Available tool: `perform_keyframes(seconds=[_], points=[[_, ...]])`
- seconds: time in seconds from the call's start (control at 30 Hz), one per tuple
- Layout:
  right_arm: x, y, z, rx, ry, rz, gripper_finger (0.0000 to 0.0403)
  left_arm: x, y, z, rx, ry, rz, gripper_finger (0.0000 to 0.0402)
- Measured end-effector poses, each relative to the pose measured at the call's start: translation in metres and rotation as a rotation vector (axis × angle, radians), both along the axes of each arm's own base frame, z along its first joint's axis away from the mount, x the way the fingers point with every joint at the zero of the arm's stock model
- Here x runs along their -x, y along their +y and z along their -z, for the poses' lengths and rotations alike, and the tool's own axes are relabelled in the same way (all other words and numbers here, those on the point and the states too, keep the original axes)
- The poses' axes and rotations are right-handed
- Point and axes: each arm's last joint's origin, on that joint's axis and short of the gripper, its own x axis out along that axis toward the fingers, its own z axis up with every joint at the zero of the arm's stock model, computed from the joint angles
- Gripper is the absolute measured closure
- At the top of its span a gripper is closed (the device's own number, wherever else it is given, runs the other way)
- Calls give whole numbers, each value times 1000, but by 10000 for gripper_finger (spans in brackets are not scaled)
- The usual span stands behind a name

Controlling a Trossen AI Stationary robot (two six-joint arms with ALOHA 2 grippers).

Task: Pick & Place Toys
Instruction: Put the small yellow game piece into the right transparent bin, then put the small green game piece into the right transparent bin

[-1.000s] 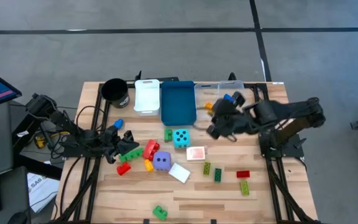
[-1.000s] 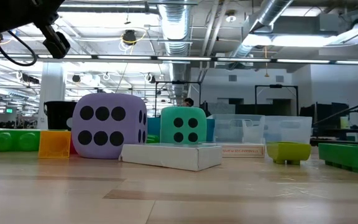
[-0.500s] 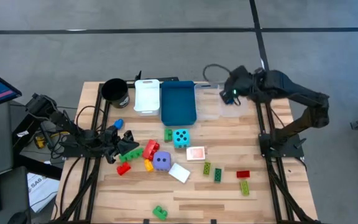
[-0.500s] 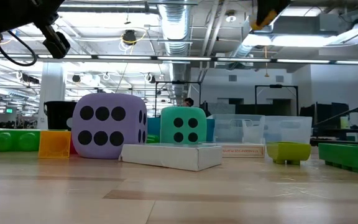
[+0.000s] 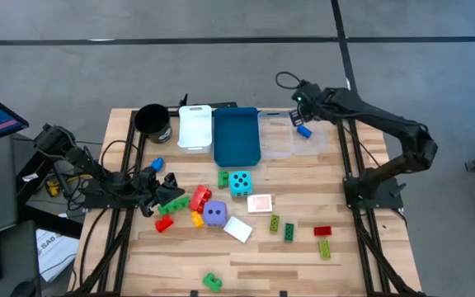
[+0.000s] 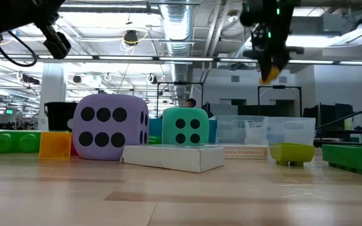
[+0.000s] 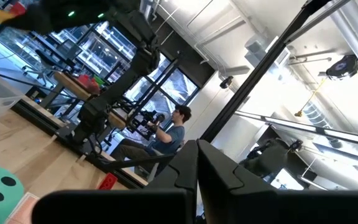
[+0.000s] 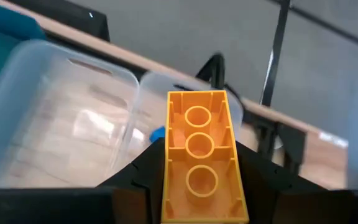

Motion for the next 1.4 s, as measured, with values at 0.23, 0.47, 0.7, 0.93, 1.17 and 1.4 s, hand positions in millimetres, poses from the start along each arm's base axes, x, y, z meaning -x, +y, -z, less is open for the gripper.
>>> perform_keyframes(seconds=[0.23,0.47,0.7,0.93,1.17,1.4], points=[[14,-21,56,-38,-52,44,267,0,3,-2,13,-24,-16,401],[26,-29,79,-100,-119,85,263,-3,8,-1,5,-9,-56,401],[34,-24,96,-149,-92,110,264,-3,8,-1,5,-9,-56,401],[40,-18,113,-179,-56,112,227,-4,12,-1,6,-9,-88,401],[43,-15,120,-194,-36,112,175,-5,12,-1,5,-6,-94,401],[35,-7,117,-250,-31,19,165,-5,12,-1,3,-6,-94,401]])
